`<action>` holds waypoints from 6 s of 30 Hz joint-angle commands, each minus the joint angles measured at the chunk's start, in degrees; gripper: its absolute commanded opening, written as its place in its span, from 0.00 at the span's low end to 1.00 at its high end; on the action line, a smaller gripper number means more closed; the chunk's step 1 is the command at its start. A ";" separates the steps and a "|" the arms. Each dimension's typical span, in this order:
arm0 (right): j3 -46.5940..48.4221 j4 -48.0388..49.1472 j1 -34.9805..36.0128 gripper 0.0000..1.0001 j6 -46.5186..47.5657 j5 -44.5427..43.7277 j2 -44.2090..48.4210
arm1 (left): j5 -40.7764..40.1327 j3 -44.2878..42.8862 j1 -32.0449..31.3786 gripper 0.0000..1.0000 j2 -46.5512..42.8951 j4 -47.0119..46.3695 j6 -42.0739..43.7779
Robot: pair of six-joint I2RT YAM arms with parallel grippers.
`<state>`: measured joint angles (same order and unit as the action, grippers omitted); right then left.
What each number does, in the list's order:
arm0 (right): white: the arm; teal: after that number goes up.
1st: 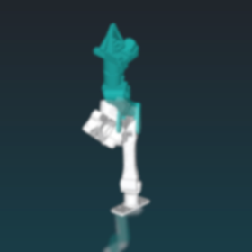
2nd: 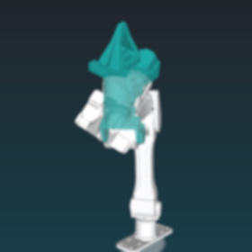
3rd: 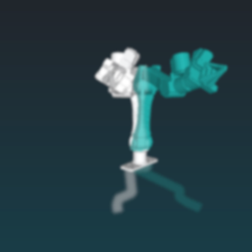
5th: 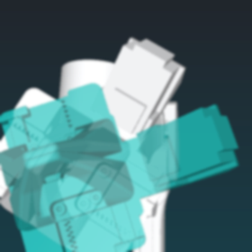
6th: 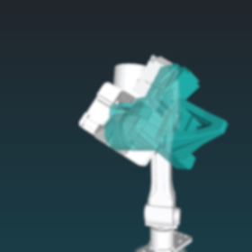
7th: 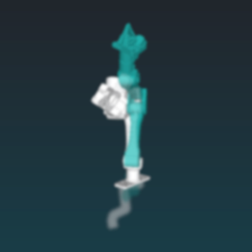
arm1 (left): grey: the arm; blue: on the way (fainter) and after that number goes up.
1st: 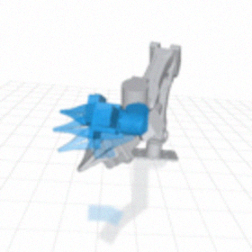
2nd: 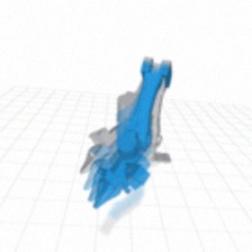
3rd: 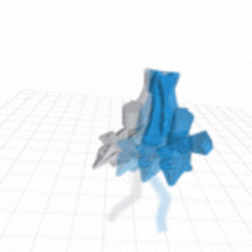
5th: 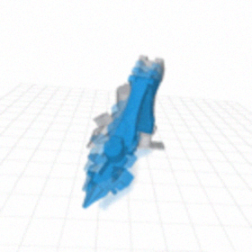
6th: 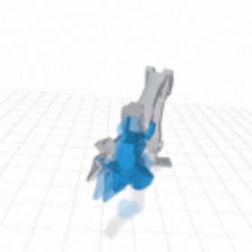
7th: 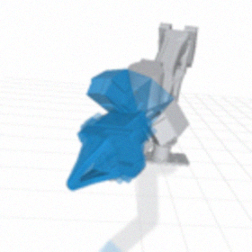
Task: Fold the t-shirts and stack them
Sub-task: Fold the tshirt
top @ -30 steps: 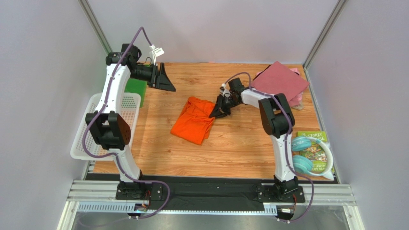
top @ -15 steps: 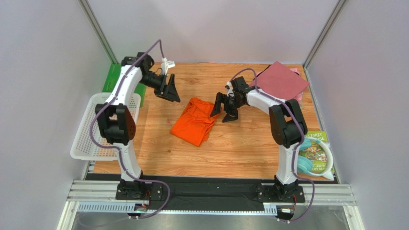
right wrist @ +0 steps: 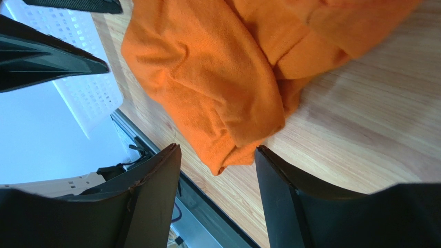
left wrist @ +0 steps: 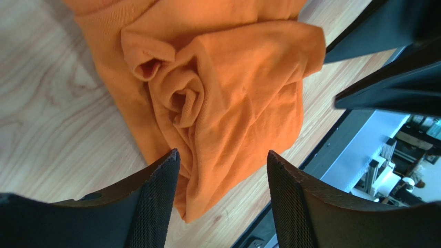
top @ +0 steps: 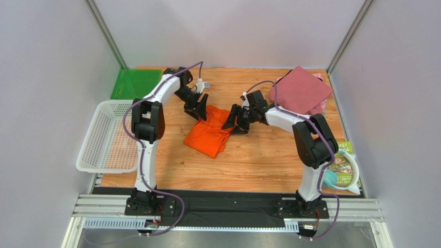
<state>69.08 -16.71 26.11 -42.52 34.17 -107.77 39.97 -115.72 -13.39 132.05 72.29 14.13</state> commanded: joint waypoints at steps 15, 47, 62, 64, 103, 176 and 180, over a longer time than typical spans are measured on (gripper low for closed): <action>4.13 5.99 0.87 0.43 -2.04 1.24 -3.94 | 2.14 -4.08 -0.59 0.40 4.88 -4.44 -2.36; 4.40 1.69 0.96 0.00 2.70 -0.16 1.31 | 6.79 -5.75 -1.11 0.00 0.95 -2.95 -3.49; 5.28 -0.87 -2.20 0.00 4.82 -2.01 4.14 | 6.97 -11.70 0.55 0.00 -0.66 -1.98 -5.95; 5.80 -1.04 -2.64 0.00 4.82 -1.39 4.14 | 7.14 -13.90 0.90 0.00 0.31 -1.19 -6.31; 7.56 -0.69 -2.55 0.00 4.11 0.80 13.90 | 9.43 -0.02 1.61 0.00 -16.83 -6.03 -8.68; 0.37 0.36 -0.27 0.00 4.29 5.99 15.38 | 12.59 28.01 7.24 0.00 -36.06 -2.61 -3.85; -3.93 -0.16 1.04 0.00 4.11 5.20 24.77 | 12.94 27.74 6.71 0.00 -41.34 1.78 -2.97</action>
<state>68.18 -19.09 26.24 -38.06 39.40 -93.17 50.78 -84.86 -6.57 98.63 68.42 10.20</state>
